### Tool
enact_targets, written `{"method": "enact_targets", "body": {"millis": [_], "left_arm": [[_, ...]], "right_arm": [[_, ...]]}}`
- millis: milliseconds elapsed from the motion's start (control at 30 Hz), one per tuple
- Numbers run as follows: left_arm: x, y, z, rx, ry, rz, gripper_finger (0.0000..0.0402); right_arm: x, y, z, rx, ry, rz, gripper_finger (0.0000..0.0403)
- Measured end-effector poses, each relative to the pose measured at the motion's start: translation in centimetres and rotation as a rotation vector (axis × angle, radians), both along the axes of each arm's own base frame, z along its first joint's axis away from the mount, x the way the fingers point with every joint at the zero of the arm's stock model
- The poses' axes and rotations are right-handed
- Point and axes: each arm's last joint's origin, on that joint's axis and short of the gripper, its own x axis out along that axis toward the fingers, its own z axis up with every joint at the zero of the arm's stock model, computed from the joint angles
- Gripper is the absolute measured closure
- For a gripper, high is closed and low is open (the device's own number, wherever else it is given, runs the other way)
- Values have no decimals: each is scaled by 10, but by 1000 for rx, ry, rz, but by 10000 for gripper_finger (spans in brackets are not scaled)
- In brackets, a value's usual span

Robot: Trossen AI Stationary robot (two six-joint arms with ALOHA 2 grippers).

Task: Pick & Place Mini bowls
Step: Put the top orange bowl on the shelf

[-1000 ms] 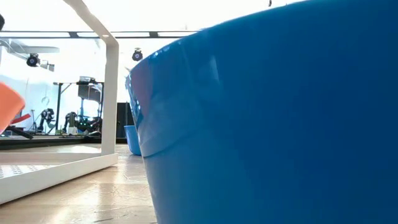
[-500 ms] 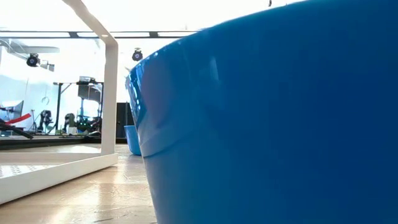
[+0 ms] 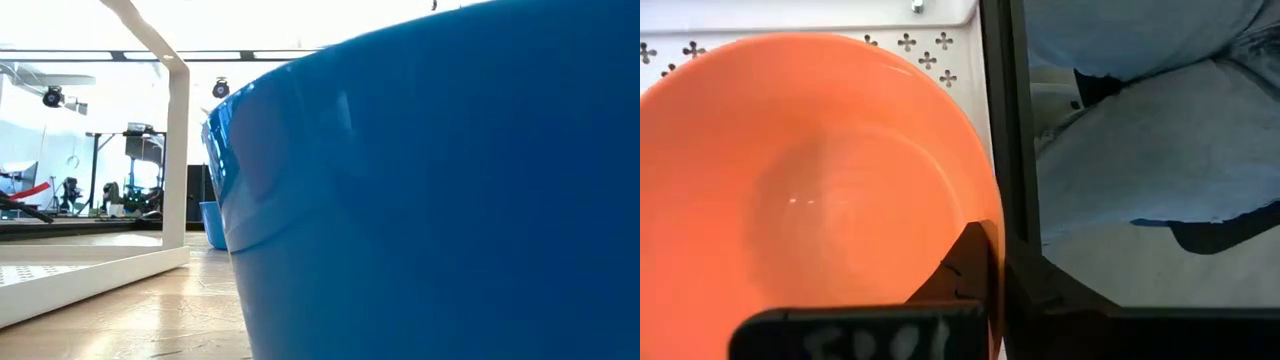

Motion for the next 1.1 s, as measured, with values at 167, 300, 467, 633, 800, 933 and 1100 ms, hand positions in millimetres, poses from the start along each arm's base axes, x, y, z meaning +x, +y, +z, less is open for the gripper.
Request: {"method": "enact_targets", "body": {"millis": [167,300,467,633,800,933,1100], "left_arm": [[0,0,0,-2,1,7,384],[0,0,-1,3,1,7,370],[0,1,-1,8,-1,13,352],[0,1,-2,-3,10,49,339],[-2,2,-2,31,10,-25,338],[-3,4,4,25,1,-35,337],[-5,8,21,-14,-27,-32,337]], "right_arm": [[0,0,0,0,0,0,394],[0,0,0,0,2,0,394],[0,0,-2,-6,21,-1,394],[0,0,-2,-22,25,-2,394],[0,0,-2,-22,25,-2,394],[0,0,-2,-23,25,-2,394],[0,0,-2,-26,24,-3,394]]}}
